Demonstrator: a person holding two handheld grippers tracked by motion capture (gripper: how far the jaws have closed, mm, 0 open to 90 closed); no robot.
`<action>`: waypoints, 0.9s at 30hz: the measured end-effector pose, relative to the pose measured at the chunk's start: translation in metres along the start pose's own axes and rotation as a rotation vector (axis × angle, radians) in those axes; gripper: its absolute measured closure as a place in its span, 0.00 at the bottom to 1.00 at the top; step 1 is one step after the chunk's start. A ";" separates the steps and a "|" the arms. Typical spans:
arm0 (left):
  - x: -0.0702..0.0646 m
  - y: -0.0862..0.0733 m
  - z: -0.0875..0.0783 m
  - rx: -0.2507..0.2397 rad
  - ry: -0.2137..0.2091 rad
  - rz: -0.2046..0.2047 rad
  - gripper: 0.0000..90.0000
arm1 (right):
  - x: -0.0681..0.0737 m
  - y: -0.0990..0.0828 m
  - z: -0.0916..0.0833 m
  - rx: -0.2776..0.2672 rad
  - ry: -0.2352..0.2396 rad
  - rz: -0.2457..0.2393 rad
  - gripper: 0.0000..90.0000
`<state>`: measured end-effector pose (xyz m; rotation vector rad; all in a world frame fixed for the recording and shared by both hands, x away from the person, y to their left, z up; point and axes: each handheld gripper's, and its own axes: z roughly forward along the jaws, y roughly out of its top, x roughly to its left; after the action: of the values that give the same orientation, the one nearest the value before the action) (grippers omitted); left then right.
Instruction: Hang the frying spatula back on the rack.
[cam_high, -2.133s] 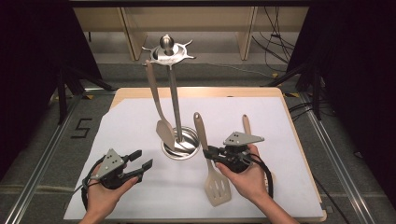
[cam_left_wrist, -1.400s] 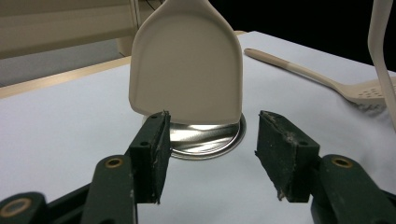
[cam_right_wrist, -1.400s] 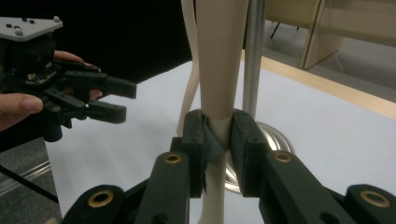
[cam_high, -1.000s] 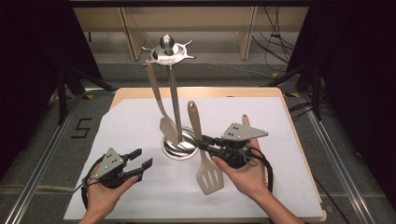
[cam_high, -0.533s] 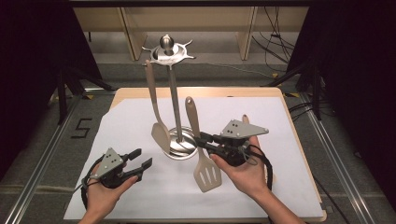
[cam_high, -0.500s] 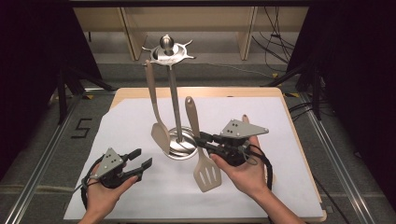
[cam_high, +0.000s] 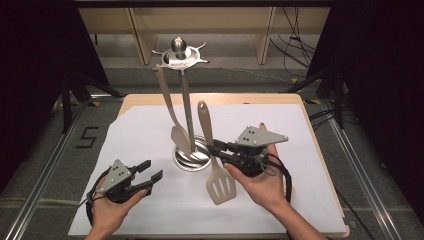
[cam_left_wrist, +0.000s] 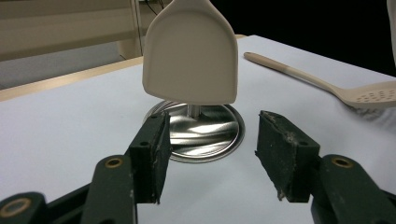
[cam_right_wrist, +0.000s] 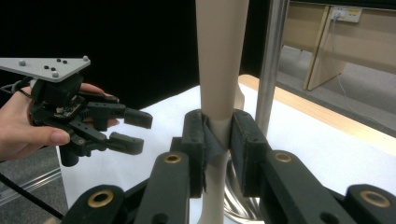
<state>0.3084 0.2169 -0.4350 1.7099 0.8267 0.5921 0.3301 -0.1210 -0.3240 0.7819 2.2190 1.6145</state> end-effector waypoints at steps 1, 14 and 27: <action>0.000 0.000 0.001 -0.014 -0.009 -0.003 0.49 | 0.000 0.001 0.001 -0.004 0.019 -0.008 0.86; 0.001 -0.001 -0.001 -0.014 -0.007 -0.004 0.49 | 0.004 0.014 0.008 -0.005 0.033 -0.029 0.86; 0.000 -0.001 -0.003 -0.001 0.007 -0.017 0.49 | 0.007 0.028 0.015 -0.013 0.023 -0.026 0.86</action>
<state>0.3058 0.2187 -0.4347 1.6990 0.8448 0.5871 0.3389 -0.0989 -0.3020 0.7316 2.2222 1.6320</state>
